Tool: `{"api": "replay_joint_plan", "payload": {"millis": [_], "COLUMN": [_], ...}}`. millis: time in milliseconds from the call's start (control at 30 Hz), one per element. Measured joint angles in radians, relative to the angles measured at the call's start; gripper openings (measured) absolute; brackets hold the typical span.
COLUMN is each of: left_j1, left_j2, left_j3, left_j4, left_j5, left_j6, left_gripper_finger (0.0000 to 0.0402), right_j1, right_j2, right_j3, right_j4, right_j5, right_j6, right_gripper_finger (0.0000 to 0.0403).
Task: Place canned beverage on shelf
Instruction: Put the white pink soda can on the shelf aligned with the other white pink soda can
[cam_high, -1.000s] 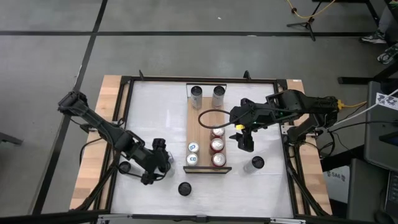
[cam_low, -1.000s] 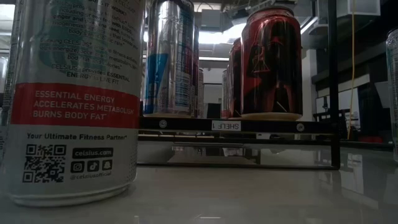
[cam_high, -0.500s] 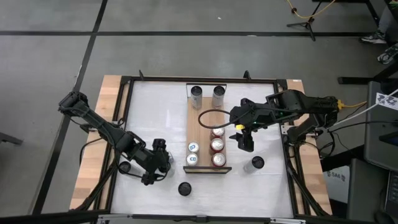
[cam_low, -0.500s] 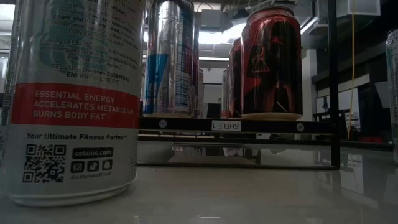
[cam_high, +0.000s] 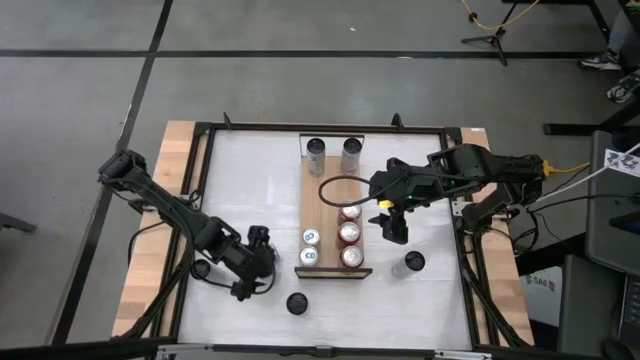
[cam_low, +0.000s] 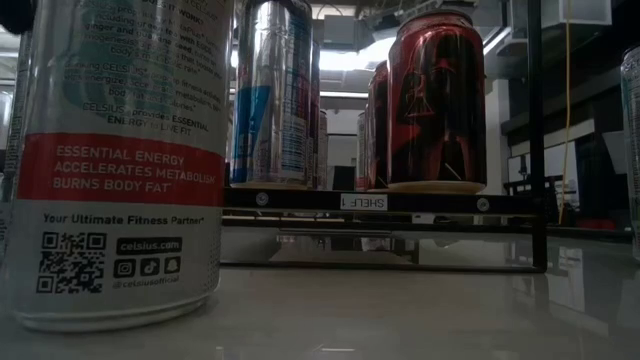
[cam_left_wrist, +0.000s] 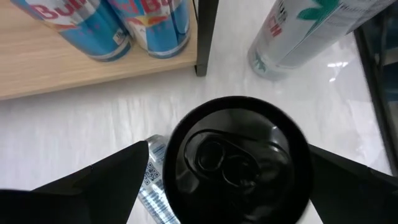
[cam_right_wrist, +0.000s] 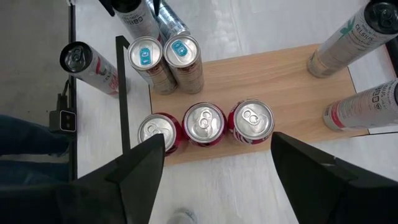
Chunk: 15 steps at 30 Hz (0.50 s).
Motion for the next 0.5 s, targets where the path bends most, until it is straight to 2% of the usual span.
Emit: {"api": "replay_joint_plan", "payload": {"millis": [200, 500], "left_j1": [0.0, 0.0], "left_j2": [0.013, 0.011], "left_j3": [-0.001, -0.001], "left_j4": [0.017, 0.032], "left_j5": [-0.003, 0.013], "left_j6": [-0.001, -0.035], "left_gripper_finger": [0.0364, 0.0265], "right_j1": [0.0, 0.0], "right_j2": [0.0, 0.0], "right_j3": [0.0, 0.0], "right_j4": [0.002, 0.002], "right_j5": [0.0, 0.0], "right_j6": [0.0, 0.0], "right_gripper_finger": [0.0287, 0.0287]}}
